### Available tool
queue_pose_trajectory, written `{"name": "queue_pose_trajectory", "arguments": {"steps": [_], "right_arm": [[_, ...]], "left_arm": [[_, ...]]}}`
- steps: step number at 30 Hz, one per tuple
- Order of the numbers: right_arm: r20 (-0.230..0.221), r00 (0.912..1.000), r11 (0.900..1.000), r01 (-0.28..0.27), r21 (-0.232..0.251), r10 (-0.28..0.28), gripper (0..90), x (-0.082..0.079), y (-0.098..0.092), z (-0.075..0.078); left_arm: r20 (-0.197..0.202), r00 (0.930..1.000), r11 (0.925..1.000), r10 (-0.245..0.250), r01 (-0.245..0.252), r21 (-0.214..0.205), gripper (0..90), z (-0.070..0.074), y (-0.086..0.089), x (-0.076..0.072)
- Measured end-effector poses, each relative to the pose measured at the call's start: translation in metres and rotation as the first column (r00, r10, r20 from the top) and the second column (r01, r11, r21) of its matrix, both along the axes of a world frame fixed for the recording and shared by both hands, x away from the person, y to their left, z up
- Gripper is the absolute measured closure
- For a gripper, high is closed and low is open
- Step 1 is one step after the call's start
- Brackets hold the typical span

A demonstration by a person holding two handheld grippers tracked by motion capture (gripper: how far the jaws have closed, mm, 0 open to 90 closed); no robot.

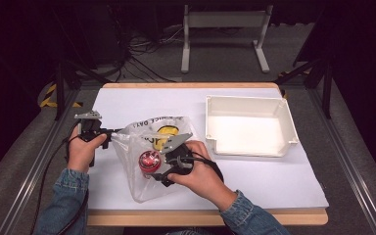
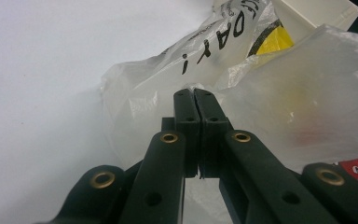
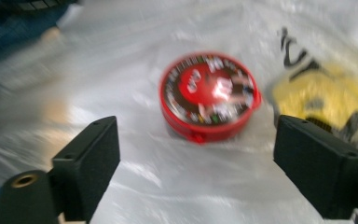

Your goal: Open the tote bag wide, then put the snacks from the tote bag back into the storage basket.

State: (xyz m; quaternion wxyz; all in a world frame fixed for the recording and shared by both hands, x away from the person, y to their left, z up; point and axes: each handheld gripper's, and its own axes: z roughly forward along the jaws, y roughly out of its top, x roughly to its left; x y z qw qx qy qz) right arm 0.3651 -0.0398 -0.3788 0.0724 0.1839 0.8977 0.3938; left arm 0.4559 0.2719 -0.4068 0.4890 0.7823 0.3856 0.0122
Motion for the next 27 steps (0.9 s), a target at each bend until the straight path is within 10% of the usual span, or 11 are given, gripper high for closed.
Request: {"name": "queue_pose_trajectory", "arguments": {"steps": [7,19,27], "right_arm": [[-0.016,0.9997,0.9982,0.015,-0.058,-0.016,5.8,0.012,-0.009,-0.032],[0.041,0.9991,0.9916,-0.018,0.128,0.012,7.3,0.013,0.002,-0.022],[0.026,0.9996,0.9889,-0.018,0.148,0.014,7.2,0.023,0.022,-0.029]], "left_arm": [[-0.022,0.9997,1.0000,-0.001,0.001,0.002,88.6,-0.014,0.006,0.002],[-0.037,0.9993,0.9999,0.008,-0.009,-0.012,87.8,-0.034,0.007,0.009],[-0.036,0.9992,0.9997,0.014,-0.015,-0.018,84.7,-0.036,0.011,0.009]]}}
